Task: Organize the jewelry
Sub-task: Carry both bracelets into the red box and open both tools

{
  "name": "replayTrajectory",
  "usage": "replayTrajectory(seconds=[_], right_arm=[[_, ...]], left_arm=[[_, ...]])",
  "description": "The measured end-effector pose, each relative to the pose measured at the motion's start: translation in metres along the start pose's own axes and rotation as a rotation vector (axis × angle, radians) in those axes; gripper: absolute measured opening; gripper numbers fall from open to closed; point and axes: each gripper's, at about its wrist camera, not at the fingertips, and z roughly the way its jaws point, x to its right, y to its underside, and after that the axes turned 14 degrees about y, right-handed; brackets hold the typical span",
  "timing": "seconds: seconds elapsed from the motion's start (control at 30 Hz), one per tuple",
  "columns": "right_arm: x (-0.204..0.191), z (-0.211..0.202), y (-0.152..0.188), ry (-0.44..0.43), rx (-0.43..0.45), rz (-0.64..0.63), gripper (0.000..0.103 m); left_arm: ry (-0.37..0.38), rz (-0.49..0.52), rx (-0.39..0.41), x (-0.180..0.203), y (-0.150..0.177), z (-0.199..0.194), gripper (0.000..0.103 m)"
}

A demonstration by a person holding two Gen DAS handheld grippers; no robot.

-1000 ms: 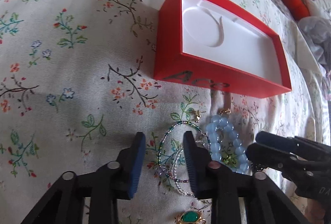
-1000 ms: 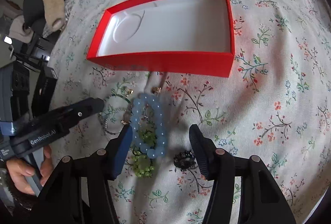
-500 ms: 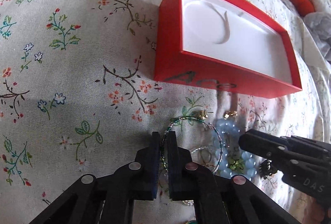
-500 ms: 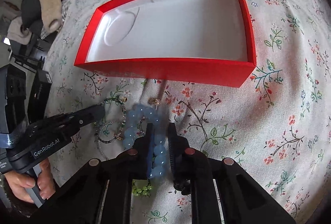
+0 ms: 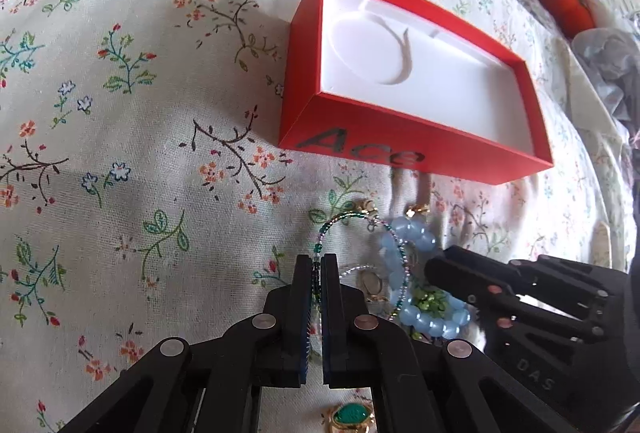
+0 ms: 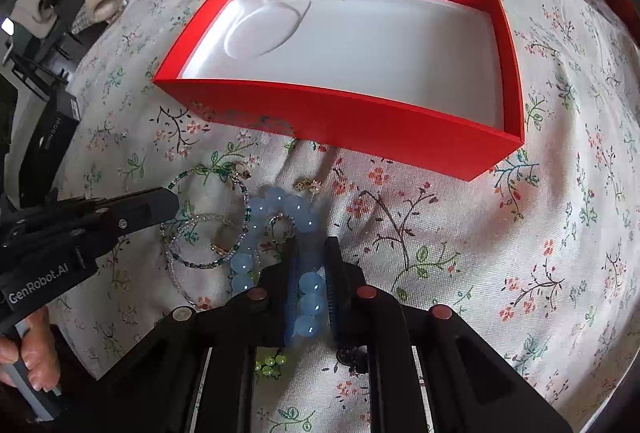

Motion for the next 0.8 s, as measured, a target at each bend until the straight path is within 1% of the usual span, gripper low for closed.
replayTrajectory(seconds=[0.1, 0.2, 0.37, 0.63, 0.8], right_arm=[[0.001, -0.004, 0.000, -0.005, -0.003, 0.021, 0.012], [0.005, -0.014, 0.003, -0.017, 0.016, 0.040, 0.012], [0.009, -0.037, 0.005, -0.043, 0.060, 0.078, 0.012], [0.013, -0.076, 0.010, -0.080, 0.143, 0.115, 0.012], [0.014, -0.097, 0.009, -0.073, 0.192, 0.127, 0.012]], left_arm=[[0.010, 0.013, 0.014, 0.004, 0.001, -0.007, 0.000], [0.025, 0.018, 0.031, 0.005, 0.003, -0.016, 0.000], [0.056, 0.015, 0.060, 0.010, 0.002, -0.029, 0.000], [0.093, 0.036, 0.113, 0.030, -0.002, -0.047, 0.000], [0.089, 0.075, 0.155, 0.046, -0.009, -0.057, 0.000]])
